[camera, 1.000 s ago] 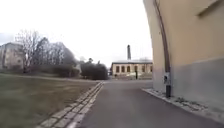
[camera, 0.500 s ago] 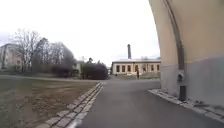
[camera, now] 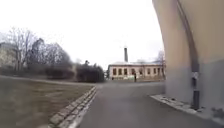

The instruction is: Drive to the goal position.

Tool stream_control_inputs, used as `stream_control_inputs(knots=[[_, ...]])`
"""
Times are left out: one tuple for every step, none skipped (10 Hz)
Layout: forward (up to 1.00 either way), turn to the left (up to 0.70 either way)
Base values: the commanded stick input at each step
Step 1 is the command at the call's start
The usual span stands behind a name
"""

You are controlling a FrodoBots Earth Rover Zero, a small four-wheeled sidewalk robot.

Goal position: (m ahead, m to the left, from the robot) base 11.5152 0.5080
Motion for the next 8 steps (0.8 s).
stream_control_inputs(knots=[[1.0, 0.0], [1.0, 0.0], [1.0, 0.0], [1.0, 0.0], [1.0, 0.0], [1.0, 0.0], [1.0, 0.0], [1.0, 0.0]])
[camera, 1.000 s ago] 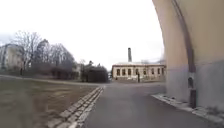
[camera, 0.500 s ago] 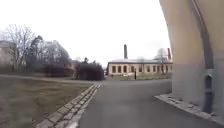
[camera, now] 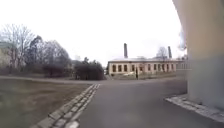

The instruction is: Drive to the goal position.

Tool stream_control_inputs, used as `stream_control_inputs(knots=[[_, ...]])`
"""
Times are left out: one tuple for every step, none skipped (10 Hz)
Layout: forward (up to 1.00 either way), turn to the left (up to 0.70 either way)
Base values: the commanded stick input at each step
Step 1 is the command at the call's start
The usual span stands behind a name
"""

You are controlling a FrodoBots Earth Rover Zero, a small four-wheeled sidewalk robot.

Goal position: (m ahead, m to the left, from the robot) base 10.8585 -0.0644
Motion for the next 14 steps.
stream_control_inputs(knots=[[1.0, 0.0], [1.0, 0.0], [1.0, 0.0], [1.0, 0.0], [1.0, 0.01], [1.0, 0.1], [1.0, 0.22], [1.0, 0.24], [1.0, 0.0], [1.0, 0.0], [1.0, 0.0], [1.0, 0.0], [1.0, 0.0], [1.0, 0.0]])
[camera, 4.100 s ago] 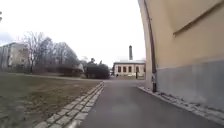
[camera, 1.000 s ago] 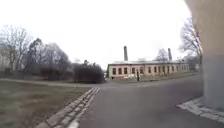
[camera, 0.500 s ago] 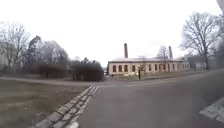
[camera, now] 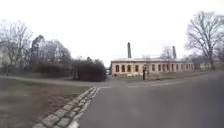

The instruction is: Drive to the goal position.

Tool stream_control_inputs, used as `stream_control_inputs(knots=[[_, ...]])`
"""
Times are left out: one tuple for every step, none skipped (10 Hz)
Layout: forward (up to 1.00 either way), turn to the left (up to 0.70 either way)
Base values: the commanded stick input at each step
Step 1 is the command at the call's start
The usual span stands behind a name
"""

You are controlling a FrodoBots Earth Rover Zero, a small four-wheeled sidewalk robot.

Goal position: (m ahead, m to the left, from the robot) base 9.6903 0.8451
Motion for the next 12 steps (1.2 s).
stream_control_inputs(knots=[[1.0, 0.0], [1.0, 0.0], [1.0, 0.0], [1.0, 0.0], [1.0, 0.0], [1.0, -0.16], [1.0, -0.4], [1.0, -0.4], [1.0, -0.16], [1.0, 0.0], [1.0, 0.0], [1.0, 0.0]])
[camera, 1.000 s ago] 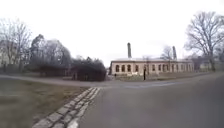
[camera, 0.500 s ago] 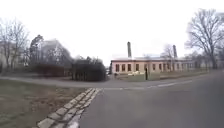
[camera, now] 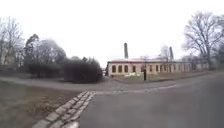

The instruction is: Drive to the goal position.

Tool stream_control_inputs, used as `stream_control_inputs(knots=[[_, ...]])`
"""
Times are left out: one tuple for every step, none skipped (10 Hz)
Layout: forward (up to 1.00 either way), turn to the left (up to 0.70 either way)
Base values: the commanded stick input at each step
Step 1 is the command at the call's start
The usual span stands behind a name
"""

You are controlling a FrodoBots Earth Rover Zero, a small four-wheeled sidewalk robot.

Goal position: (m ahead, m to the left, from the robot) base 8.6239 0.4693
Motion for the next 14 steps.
stream_control_inputs(knots=[[1.0, 0.0], [1.0, 0.0], [1.0, 0.0], [1.0, 0.0], [1.0, 0.0], [1.0, 0.0], [1.0, 0.0], [1.0, 0.0], [1.0, 0.0], [1.0, 0.0], [1.0, 0.0], [1.0, 0.0], [1.0, 0.0], [1.0, 0.0]])
